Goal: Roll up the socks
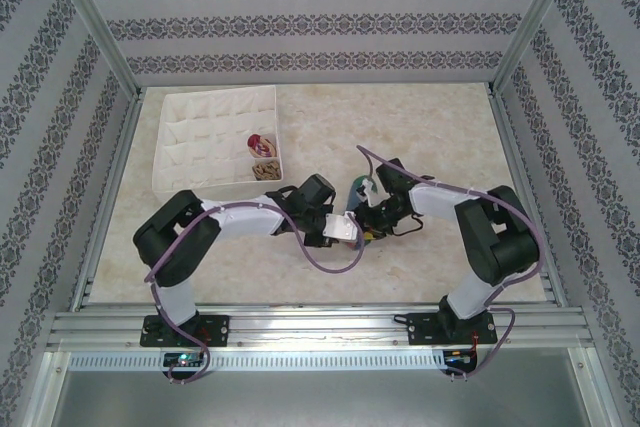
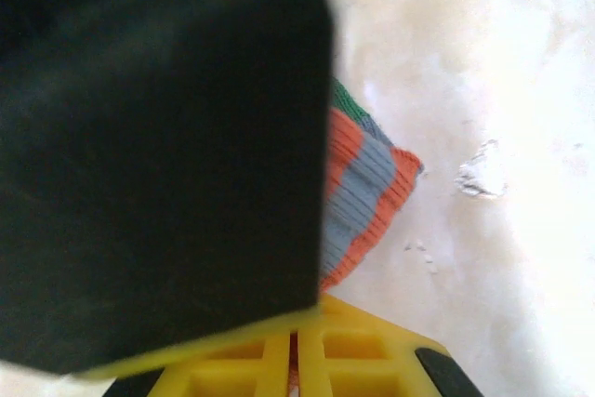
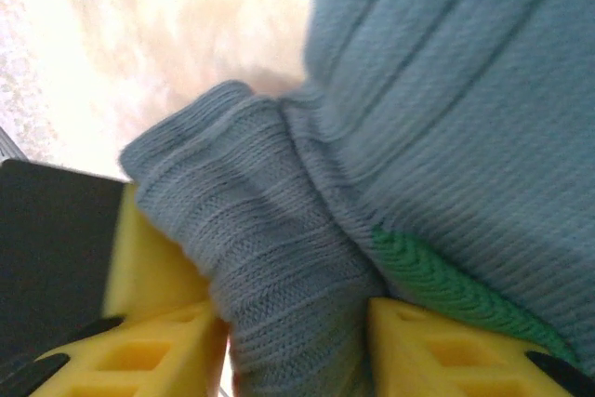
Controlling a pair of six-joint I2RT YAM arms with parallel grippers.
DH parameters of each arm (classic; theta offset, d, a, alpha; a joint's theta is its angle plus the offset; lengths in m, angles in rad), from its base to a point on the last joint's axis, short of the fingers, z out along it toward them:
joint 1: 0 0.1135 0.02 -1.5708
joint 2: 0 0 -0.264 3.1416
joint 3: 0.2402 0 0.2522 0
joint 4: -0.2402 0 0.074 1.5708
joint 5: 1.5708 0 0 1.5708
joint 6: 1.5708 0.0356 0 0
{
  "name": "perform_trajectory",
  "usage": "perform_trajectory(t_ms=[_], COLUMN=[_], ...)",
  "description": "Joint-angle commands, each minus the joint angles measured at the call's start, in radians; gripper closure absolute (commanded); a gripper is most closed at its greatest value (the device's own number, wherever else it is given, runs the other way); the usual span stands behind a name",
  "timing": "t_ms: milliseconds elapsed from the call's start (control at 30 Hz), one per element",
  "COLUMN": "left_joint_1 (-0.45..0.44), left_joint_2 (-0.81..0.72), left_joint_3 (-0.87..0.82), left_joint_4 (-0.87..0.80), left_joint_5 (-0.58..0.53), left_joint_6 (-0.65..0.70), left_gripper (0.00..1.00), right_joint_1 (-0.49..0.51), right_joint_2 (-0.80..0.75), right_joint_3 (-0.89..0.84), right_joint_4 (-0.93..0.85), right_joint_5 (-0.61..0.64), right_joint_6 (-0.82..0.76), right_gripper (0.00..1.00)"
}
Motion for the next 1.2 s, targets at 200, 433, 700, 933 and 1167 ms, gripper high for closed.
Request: perform_trajectory(t_ms=[200, 433, 700, 933, 1167], left_joint_1=[0.064, 0.097, 0.136, 0.154, 0.157], left_joint_2=[0.095, 0.244, 0.389, 0.488, 0.528], left_joint_3=[0.154, 0.404, 0.602, 0.727, 0.764], left_joint_4=[-0.335, -0.586, -0.742, -0.862, -0.858], left_joint_5=[0.228, 0.298, 0.432, 0.449, 0.449], left_joint_6=[-0.138, -0.259, -0.403, -0.501, -0.592], left_gripper=[0.93, 0.93, 0.92, 0.91, 0.90], right_joint_1=[-0.096, -0.079, -0.052, -0.044, -0.022], right_joint_2=[-0.210, -0.353, -0.404, -0.341, -0.270], right_joint_3=[-0.104, -0.188, -0.217, -0.181, -0.178], right_joint_4=[-0.028, 0.036, 0.148, 0.209, 0.241], right_joint_5=[0.041, 0.152, 0.228, 0.196, 0.186], right_joint_6=[-0.011, 0.005, -0.024, -0.067, -0.063], right_gripper=[0.47, 0.47, 0.45, 0.44, 0.50])
